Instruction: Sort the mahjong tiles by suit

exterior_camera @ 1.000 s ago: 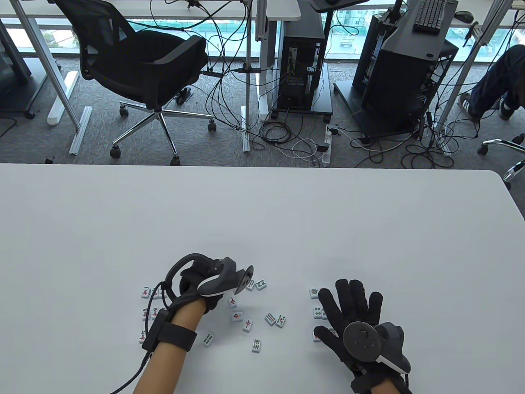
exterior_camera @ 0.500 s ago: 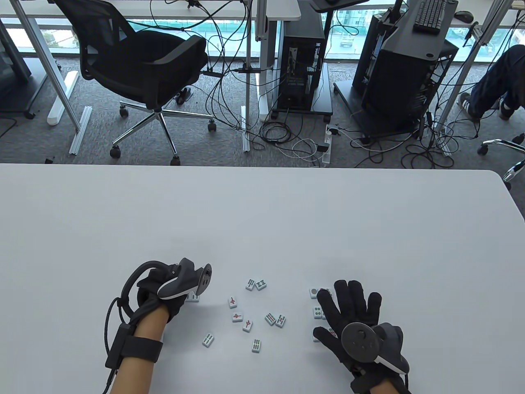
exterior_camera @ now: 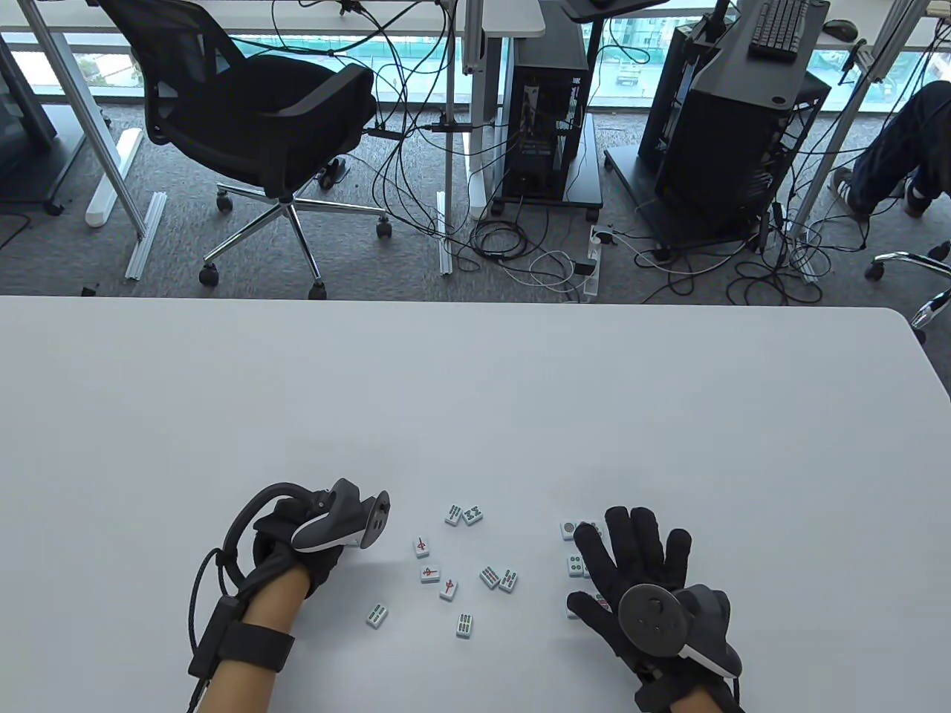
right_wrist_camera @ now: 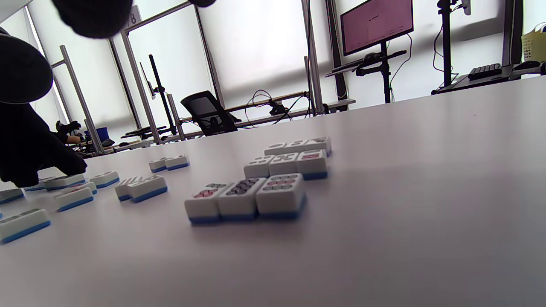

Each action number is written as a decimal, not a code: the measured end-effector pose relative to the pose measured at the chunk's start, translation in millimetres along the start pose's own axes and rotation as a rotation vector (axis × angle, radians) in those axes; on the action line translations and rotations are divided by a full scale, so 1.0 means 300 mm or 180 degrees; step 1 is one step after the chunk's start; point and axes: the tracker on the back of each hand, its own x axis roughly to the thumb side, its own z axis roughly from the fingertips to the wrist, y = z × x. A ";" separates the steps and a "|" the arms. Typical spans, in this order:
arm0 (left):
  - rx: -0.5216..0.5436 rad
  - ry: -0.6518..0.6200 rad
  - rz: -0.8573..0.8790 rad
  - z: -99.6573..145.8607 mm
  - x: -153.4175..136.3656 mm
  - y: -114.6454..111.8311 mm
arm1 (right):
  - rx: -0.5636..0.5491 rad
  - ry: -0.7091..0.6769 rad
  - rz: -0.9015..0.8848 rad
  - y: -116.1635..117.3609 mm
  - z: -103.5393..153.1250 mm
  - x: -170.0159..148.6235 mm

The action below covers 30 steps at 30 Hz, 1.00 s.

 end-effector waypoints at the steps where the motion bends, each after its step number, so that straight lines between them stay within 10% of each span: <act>1: 0.0110 0.0017 -0.0030 0.018 -0.004 0.010 | 0.0000 0.0002 -0.0001 0.000 0.000 0.000; 9: 0.0808 -0.0884 -0.0052 0.176 0.117 0.058 | 0.0000 -0.0001 0.0011 0.001 0.001 0.001; 16: 0.0639 -0.1304 -0.0306 0.232 0.240 0.030 | 0.0001 -0.0003 0.0026 0.002 0.001 0.002; 30: 0.0705 -0.0930 0.0022 0.215 0.159 -0.008 | -0.0012 -0.0010 0.0030 0.002 0.001 0.004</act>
